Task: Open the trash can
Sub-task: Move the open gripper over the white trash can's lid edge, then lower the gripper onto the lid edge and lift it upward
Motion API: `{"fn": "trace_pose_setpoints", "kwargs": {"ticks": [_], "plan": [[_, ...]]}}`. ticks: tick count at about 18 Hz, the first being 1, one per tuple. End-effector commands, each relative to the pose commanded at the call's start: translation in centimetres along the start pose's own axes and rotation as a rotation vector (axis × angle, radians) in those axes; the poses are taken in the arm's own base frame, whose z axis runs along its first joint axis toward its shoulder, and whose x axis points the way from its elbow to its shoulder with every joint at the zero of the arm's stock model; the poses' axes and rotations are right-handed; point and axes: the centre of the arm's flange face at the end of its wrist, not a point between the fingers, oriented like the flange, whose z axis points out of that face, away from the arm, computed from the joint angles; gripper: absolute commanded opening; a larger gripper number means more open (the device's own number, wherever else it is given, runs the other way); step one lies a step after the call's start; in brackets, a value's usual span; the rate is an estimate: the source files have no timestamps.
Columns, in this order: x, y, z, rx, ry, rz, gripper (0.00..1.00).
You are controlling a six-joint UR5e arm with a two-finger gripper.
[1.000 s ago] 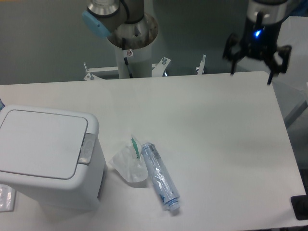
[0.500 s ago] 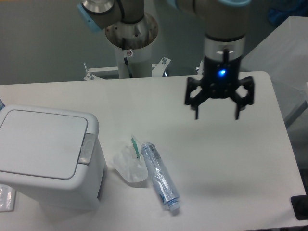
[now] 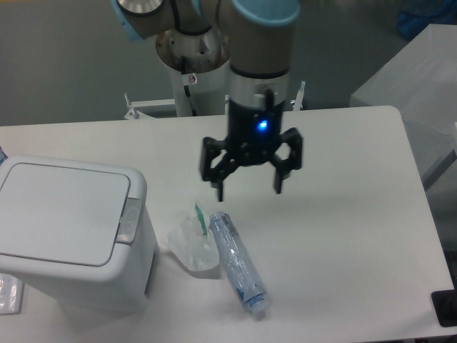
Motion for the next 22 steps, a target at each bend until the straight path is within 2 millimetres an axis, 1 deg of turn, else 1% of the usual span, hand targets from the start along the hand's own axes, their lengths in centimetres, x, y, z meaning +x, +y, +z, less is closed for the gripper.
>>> {"fn": "trace_pose_setpoints", "kwargs": {"ticks": [6,8,10,13,15,19,22], "plan": [[0.8,0.0,0.2,0.002,0.052,-0.060,1.00],[1.9,-0.1,0.5,0.000,0.063,-0.041,1.00],[2.7,-0.1,0.7,0.012,0.068,-0.029,1.00],[4.4,0.1,2.2,-0.009,0.078,-0.001,1.00],[5.2,0.1,2.3,-0.009,0.082,0.009,1.00],[5.7,0.2,2.3,-0.009,0.087,0.016,1.00],[6.0,0.3,2.8,-0.017,0.089,0.021,1.00]]}}
